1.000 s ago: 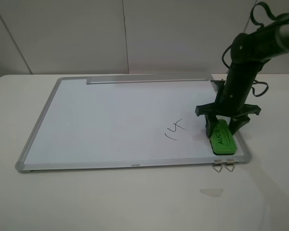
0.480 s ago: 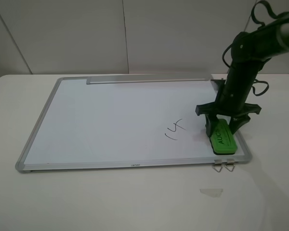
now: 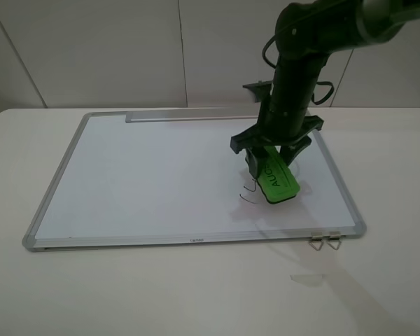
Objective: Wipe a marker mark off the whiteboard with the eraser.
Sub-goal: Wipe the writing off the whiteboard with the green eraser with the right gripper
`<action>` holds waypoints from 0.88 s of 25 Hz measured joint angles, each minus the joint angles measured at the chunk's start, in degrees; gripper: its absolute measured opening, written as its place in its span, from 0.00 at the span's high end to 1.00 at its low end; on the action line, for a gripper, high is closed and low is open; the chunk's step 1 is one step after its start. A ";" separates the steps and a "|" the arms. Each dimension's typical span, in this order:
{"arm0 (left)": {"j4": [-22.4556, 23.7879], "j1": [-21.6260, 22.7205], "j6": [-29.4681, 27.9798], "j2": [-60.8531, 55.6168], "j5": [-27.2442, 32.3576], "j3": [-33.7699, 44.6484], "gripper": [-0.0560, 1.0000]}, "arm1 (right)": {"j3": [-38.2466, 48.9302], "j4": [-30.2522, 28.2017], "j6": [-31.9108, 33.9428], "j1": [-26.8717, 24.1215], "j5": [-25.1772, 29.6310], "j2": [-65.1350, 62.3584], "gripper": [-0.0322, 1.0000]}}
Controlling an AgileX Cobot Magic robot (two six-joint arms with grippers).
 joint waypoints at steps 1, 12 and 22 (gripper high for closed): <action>0.00 0.00 0.00 0.00 0.00 0.00 0.30 | -0.14 -0.62 -0.11 1.48 -0.68 0.19 0.39; 0.00 0.00 0.00 0.00 0.00 0.00 0.30 | -0.28 -2.66 -4.34 10.11 -7.41 8.82 0.39; 0.00 0.00 0.00 0.00 0.00 0.00 0.30 | -1.23 -3.99 -4.74 10.55 -7.11 10.63 0.39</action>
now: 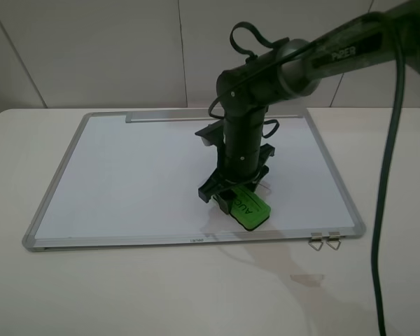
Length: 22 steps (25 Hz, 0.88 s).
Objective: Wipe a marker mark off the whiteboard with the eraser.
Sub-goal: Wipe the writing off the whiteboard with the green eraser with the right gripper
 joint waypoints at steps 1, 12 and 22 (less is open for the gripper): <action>0.00 0.00 0.00 0.00 0.00 0.00 0.30 | 0.00 -0.14 -0.12 0.00 -0.05 0.00 0.39; 0.00 0.00 0.00 0.00 0.00 0.00 0.30 | 0.00 -1.23 -0.75 -5.30 -6.41 0.09 0.40; 0.00 0.00 0.00 0.00 0.00 0.00 0.30 | 0.00 -1.31 -0.80 -15.84 -8.38 0.16 0.40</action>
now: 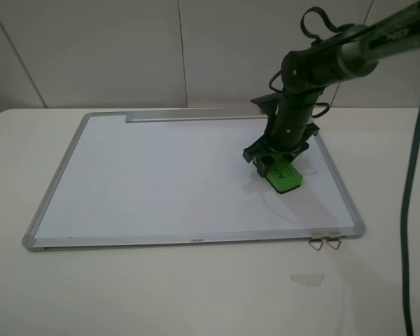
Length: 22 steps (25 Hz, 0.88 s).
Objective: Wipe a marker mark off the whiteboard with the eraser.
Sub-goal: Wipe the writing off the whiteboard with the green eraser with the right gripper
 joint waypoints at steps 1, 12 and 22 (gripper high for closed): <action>0.00 0.00 0.00 0.00 0.00 0.00 0.30 | 0.00 0.11 0.00 -0.57 -0.02 0.00 0.40; 0.00 0.00 0.00 0.00 0.00 0.00 0.30 | 0.00 3.55 -0.27 6.16 -0.02 0.04 0.40; 0.00 0.00 0.00 0.00 0.00 0.00 0.30 | 0.00 10.66 -0.38 17.19 -0.48 0.11 0.40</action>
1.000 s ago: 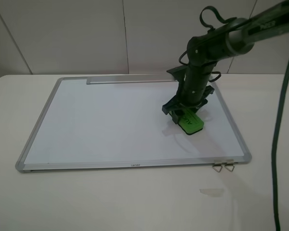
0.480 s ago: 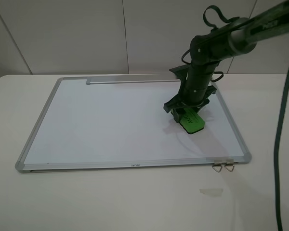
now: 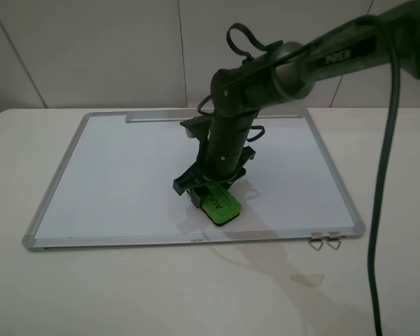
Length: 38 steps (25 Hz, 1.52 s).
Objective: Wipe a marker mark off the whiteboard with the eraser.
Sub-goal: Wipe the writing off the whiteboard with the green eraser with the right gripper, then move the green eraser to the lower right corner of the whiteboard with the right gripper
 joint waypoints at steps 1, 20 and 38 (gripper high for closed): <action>0.00 0.00 0.00 0.00 0.00 0.00 0.30 | 0.00 -0.28 0.00 0.00 0.23 -0.20 0.40; 0.00 0.00 0.00 0.00 0.00 0.00 0.30 | 10.74 -6.54 10.80 -19.59 7.52 -18.00 0.40; 0.00 0.00 0.00 0.00 0.00 0.00 0.30 | 24.25 -12.03 20.01 -22.01 -7.30 -18.02 0.40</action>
